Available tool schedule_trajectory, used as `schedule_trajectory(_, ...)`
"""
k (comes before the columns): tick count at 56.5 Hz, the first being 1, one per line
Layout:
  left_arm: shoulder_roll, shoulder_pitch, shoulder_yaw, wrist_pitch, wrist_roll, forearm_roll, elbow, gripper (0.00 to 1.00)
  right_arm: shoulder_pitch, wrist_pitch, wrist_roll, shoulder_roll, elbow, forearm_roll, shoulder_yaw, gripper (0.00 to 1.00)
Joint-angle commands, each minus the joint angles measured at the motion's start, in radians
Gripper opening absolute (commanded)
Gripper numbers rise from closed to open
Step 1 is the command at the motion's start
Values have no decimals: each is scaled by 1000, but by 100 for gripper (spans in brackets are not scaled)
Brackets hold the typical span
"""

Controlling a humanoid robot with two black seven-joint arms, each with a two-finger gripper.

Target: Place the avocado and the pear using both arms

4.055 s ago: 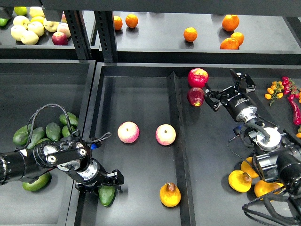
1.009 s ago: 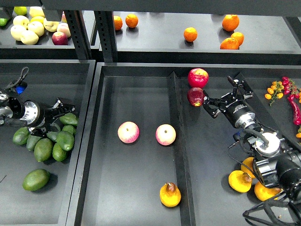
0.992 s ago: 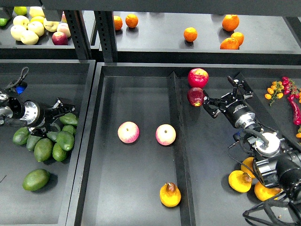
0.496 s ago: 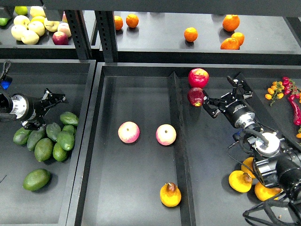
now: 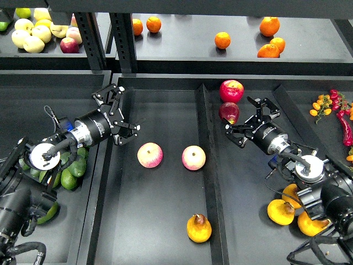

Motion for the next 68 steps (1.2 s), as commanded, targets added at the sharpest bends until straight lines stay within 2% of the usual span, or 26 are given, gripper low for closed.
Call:
schedule_trajectory(1,-2,13,-55,0,-27,-12,9,96,12,0,-1,0,1,0,-35,100)
schedule_trajectory(7,-2,27,-64,0,-58,-52,22,96,21,0,-1,-6,1,0,-63,100)
schedule_trajectory(17,-2,45,-63,0,-66,-150,65,96,35,0,-2,-29,2,0,-116,99)
schedule_trajectory(32,-2,59,-58,0,-66,-259,108,97,80,0,-67,-132,93,-2,-336,99)
schedule_trajectory(33,-2,64,-57,0,-66,-259,105,97,83,0,-76,-161,135,-3,-401,99)
schedule_trajectory(41,-2,67,-53,0,-66,-259,105,97,143,0,-130,-238,267,-2,-540,99)
schedule_trajectory(50,-2,71,-50,0,-64,-259,105,97,150,0,-235,-288,430,-3,-633,99)
schedule_trajectory(57,-2,79,-49,0,-64,-259,105,98,144,0,-235,-290,514,-23,-701,99)
schedule_trajectory(68,-2,102,-49,0,-64,-259,98,98,118,0,-235,-287,542,-147,-790,100)
